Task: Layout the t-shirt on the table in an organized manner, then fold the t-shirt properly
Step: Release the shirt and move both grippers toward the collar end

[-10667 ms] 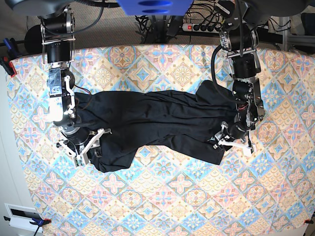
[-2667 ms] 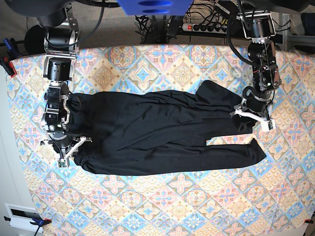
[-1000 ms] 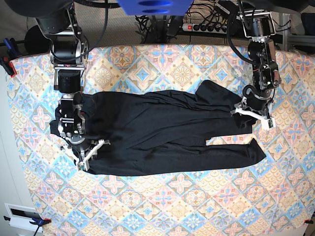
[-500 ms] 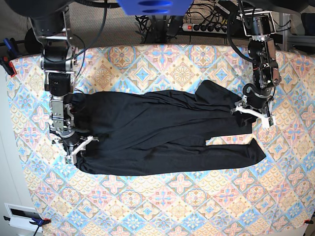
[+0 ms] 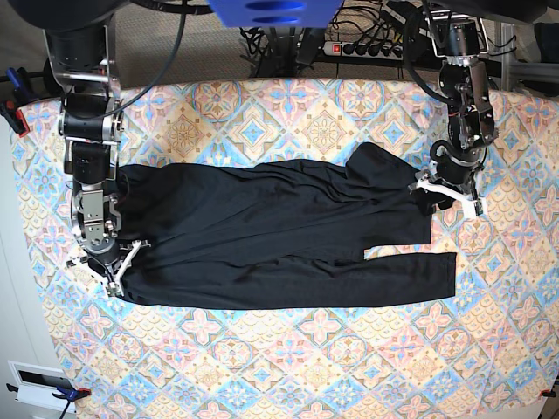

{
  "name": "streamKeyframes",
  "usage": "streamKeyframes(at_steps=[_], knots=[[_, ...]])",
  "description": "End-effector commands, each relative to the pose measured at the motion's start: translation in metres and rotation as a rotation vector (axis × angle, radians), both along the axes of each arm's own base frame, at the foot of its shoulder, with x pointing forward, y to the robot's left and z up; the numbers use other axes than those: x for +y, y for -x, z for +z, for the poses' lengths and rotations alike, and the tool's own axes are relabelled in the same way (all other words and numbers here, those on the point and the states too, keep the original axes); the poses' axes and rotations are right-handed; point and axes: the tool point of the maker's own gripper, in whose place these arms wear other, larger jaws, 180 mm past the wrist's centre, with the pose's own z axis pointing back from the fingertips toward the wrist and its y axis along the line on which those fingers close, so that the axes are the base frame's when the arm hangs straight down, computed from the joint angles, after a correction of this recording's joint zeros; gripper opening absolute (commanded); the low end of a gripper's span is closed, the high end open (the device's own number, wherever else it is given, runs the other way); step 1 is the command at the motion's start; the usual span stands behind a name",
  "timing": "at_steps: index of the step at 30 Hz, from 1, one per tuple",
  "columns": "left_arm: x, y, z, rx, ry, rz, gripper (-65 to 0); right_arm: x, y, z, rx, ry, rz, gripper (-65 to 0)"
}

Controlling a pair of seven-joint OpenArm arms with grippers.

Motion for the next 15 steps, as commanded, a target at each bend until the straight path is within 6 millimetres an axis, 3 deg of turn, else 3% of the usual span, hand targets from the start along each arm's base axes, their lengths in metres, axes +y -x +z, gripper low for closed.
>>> streamKeyframes(at_steps=[1,9,11,14,15], knots=[[0.006,-0.005,0.012,-0.044,-0.01,0.005,-39.7,-0.017,-0.013,0.023,-0.053,0.058,-0.023,-53.4],[-0.011,-0.002,0.005,-0.033,0.03,0.0,-39.7,-0.015,-0.023,0.034,-0.083,0.067,-0.04,-53.4],[-0.026,-0.003,0.006,-0.014,0.04,-0.043,-39.7,-0.012,-0.027,0.041,-0.113,0.039,-0.059,-53.4],[-0.06,-0.012,0.031,-0.055,0.039,-0.152,-39.7,-0.033,-0.039,0.085,-0.255,-0.006,-0.151,-53.4],[-0.075,-0.016,0.044,-0.086,0.035,-0.196,-39.7,-0.043,-0.043,0.107,-0.32,-0.009,-0.179,-53.4]])
